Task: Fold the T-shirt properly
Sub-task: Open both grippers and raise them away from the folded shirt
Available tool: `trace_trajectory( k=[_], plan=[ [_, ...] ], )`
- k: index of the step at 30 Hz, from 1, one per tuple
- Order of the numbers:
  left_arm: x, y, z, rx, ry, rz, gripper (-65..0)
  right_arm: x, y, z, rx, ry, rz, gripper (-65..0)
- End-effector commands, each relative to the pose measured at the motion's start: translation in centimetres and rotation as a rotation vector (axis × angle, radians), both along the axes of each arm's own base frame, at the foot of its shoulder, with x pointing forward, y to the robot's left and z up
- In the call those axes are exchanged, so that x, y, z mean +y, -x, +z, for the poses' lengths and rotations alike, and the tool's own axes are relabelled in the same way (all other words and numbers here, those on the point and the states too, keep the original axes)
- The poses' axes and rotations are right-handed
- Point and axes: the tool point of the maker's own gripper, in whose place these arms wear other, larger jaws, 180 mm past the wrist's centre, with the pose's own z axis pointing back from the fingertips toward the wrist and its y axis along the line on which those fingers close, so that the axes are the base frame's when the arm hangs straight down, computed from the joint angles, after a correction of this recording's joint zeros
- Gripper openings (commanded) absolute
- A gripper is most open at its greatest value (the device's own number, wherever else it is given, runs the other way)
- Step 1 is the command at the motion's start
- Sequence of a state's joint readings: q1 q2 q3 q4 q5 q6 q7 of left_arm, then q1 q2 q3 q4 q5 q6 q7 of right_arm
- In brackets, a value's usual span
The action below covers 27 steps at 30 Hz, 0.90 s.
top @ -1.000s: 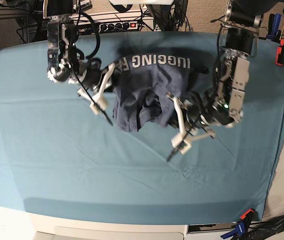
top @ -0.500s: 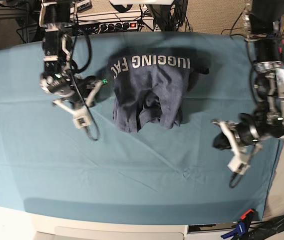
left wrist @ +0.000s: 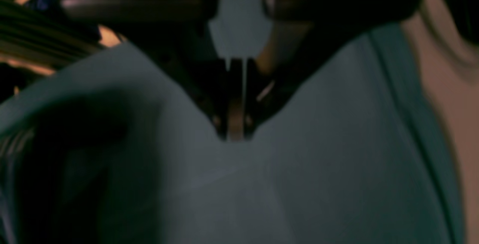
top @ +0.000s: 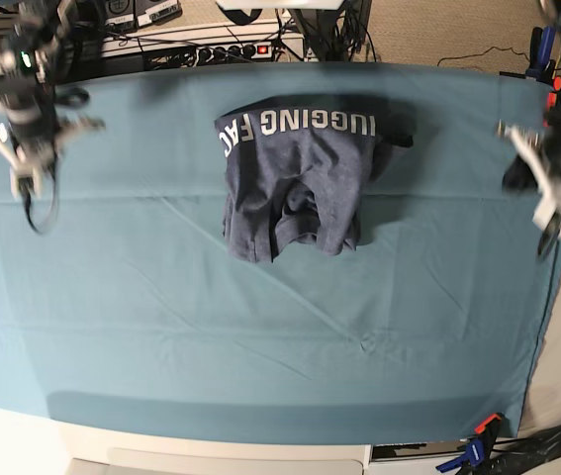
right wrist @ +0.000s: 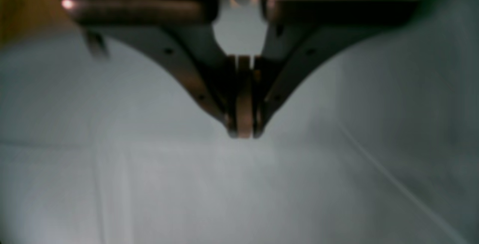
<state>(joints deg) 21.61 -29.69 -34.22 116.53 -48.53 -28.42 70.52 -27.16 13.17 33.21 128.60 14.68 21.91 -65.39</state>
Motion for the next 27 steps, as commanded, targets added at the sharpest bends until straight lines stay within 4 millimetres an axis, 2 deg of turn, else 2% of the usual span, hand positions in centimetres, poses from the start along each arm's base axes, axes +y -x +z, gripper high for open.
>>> trace_trajectory(
  k=[1, 4, 7, 13, 19, 23, 27],
  plan=[
    [0.1, 0.7, 1.0, -0.024, -0.014, -0.012, -65.0, -0.1, 0.4, 1.2, -0.025, 0.012, 0.019, -65.0],
    [0.1, 4.7, 0.4, 0.042, -0.030, 0.011, -65.0, -0.9, 4.3, 0.3, 0.076, -0.005, -0.005, -65.0],
    [-0.5, 8.6, -1.2, 0.141, -0.008, 0.036, -65.0, -1.2, 7.8, -0.8, 0.185, -0.022, -0.012, -65.0],
    [-1.6, 15.2, -3.5, 0.321, 0.036, 0.059, -65.0, 0.5, 13.4, -3.1, 0.355, -0.110, -0.007, -65.0],
    [-0.7, 20.7, -5.5, 0.491, 0.061, 0.124, -65.0, 2.5, 17.4, -4.9, 0.471, -0.180, -0.001, -65.0],
    [0.8, 24.1, -7.8, 0.605, 0.094, 0.217, -65.0, 3.4, 20.7, -8.7, 0.584, -0.286, -0.035, -65.0],
    [1.0, 27.7, -9.9, 0.700, 0.220, 0.307, -65.0, 4.4, 26.4, -14.1, 0.748, -0.413, -0.111, -65.0]
  ],
)
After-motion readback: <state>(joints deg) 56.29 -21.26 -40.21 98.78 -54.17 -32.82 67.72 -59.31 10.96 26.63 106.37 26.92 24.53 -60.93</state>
